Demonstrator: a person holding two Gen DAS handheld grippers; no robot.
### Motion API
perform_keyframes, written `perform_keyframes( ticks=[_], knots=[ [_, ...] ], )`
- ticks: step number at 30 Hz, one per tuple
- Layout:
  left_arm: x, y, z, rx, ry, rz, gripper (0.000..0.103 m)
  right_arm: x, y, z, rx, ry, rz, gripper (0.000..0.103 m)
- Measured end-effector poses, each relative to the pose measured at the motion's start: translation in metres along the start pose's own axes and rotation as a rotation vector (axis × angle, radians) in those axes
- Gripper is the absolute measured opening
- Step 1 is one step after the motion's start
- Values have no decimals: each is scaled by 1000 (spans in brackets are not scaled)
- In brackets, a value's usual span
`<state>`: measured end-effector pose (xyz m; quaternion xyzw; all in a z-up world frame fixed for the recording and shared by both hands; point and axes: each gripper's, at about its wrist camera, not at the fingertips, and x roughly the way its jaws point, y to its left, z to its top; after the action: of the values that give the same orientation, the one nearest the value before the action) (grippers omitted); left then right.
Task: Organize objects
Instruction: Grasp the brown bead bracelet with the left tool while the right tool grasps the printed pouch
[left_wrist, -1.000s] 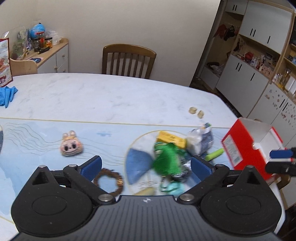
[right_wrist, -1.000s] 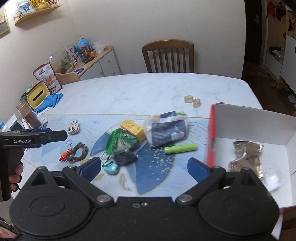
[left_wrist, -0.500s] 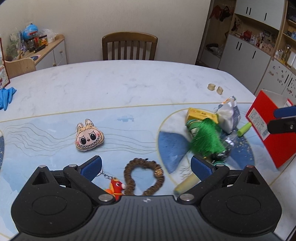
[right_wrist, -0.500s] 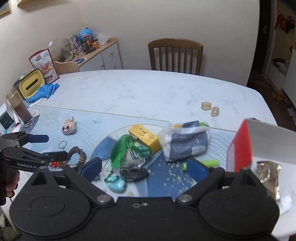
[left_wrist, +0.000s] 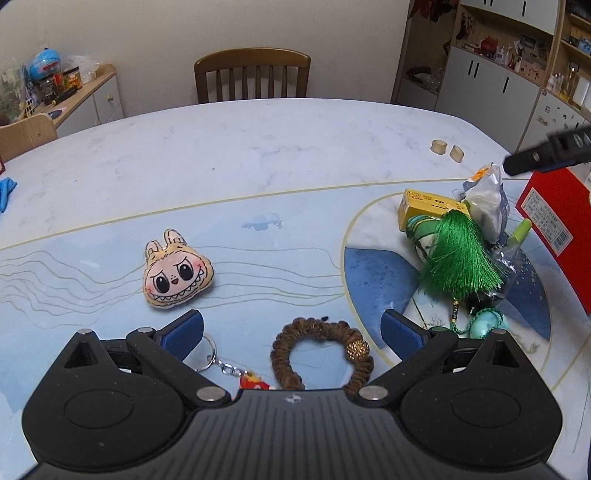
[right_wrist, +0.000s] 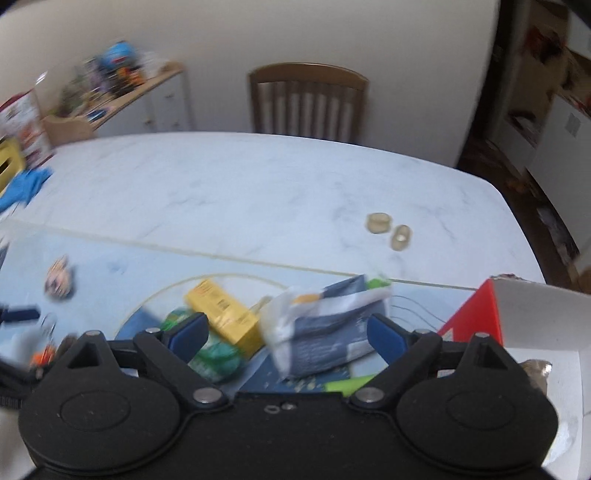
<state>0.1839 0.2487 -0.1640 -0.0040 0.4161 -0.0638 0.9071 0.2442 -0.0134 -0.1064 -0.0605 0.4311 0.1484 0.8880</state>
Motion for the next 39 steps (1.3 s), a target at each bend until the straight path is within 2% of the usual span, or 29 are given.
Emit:
perform_keyframes(
  ticks=[5,7,11,17,19,20,22,23,25,26,28,30,31,34,39],
  knots=[
    [8,0,3,15,18,-18,101,15,-11,20,73,17,-77,92],
    [9,0,2,18,30,-30,94,23,-14,27,89,29,-97,92],
    [12,-1,0,22,48,-35,89,39,-17,34,119,65,-140,91],
    [14,-1,0,6,59,-31,74,58,-14,32,130,141,-193,86],
    [13,-2,1,8,58,-25,62,62,-14,29,132,161,-202,84],
    [13,-2,1,5,59,-27,59,63,-14,27,135,171,-203,83],
    [12,-2,2,-8,61,-36,47,66,-14,24,138,190,-195,77],
    [12,-2,2,-10,62,-36,45,67,-14,23,140,197,-194,76],
    [12,-3,2,-11,62,-29,33,68,-15,22,143,203,-187,65],
    [12,-3,2,-11,62,-29,31,68,-14,22,142,205,-183,62],
    [12,-4,2,-13,62,-24,27,66,-13,20,138,207,-185,48],
    [12,-5,2,-13,64,-23,20,65,-13,18,134,209,-177,40],
    [12,-5,2,-14,64,-17,20,64,-13,18,134,207,-172,32],
    [11,-5,3,-25,68,-11,18,59,-14,16,126,198,-170,22],
    [6,-4,6,-47,72,-11,16,40,-16,16,125,159,-136,11]
  ],
)
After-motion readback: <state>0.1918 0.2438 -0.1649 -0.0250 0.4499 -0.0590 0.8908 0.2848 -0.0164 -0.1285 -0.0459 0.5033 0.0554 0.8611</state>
